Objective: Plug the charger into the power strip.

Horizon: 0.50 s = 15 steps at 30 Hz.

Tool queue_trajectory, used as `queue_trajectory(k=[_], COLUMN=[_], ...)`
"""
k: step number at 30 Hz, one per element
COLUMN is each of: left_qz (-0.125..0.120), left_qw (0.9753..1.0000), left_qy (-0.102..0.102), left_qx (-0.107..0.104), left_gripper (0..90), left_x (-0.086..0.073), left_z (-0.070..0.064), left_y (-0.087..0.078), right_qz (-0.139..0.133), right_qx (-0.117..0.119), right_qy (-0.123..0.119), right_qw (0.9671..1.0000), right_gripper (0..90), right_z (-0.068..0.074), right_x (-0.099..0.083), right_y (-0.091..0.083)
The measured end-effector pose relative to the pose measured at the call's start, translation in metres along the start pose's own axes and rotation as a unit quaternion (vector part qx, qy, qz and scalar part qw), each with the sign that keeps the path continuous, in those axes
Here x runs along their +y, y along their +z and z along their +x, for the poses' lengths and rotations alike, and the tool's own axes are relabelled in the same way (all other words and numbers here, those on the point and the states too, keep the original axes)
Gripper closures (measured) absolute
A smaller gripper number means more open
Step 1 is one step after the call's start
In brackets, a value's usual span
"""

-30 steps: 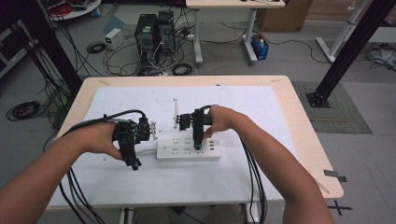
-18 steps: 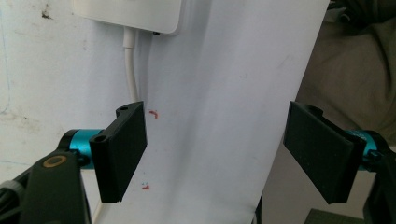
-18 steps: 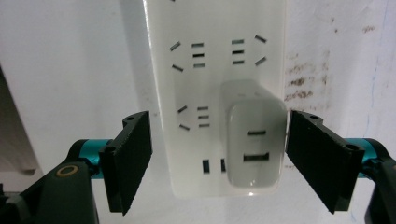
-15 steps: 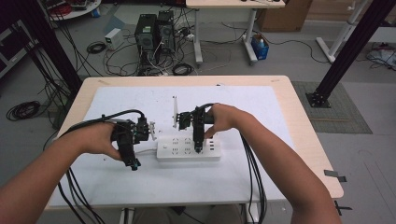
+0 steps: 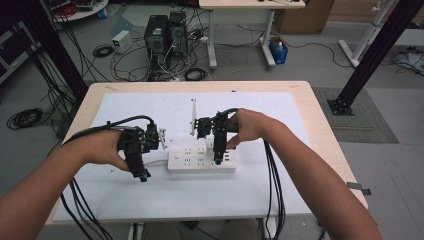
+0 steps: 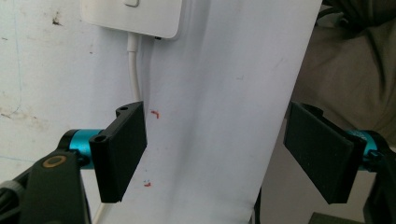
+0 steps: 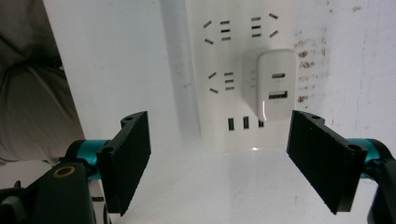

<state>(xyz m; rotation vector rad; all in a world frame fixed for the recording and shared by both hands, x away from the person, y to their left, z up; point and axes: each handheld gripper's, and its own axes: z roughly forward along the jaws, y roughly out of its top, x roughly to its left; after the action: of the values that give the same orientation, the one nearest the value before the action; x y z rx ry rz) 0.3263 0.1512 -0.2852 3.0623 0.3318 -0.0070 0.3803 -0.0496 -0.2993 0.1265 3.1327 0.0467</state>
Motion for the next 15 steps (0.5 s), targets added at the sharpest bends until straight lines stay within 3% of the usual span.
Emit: queue_trajectory(k=[5, 8, 11, 12, 15], left_qz=[-0.003, -0.002, -0.002, -0.002, -0.004], left_qw=[1.0000, 1.0000, 1.0000, 1.0000, 1.0000], left_qy=[0.002, 0.002, 0.006, 0.007, 0.005], left_qx=[0.002, 0.001, 0.002, 0.001, 0.002], left_gripper=[21.5, 21.5, 21.5, 21.5, 21.5], left_x=[0.000, 0.001, 0.002, 0.002, 0.003], left_z=[-0.002, -0.004, -0.005, -0.005, -0.006], left_y=[-0.004, -0.005, -0.008, -0.009, -0.012], right_qz=[-0.007, -0.004, -0.007, -0.007, -0.010], right_qx=[-0.002, -0.002, 0.000, 0.001, 0.003], right_qy=[0.006, -0.002, 0.010, 0.000, 0.013], right_qw=[1.0000, 1.0000, 0.9999, 1.0000, 0.9999], right_gripper=[21.4, 21.4, 21.4, 21.4, 21.4], right_z=[0.012, 0.018, 0.025, 0.026, 0.032], right_x=[-0.007, -0.013, -0.020, -0.023, -0.030], right_y=[-0.011, -0.015, -0.019, -0.020, -0.024])
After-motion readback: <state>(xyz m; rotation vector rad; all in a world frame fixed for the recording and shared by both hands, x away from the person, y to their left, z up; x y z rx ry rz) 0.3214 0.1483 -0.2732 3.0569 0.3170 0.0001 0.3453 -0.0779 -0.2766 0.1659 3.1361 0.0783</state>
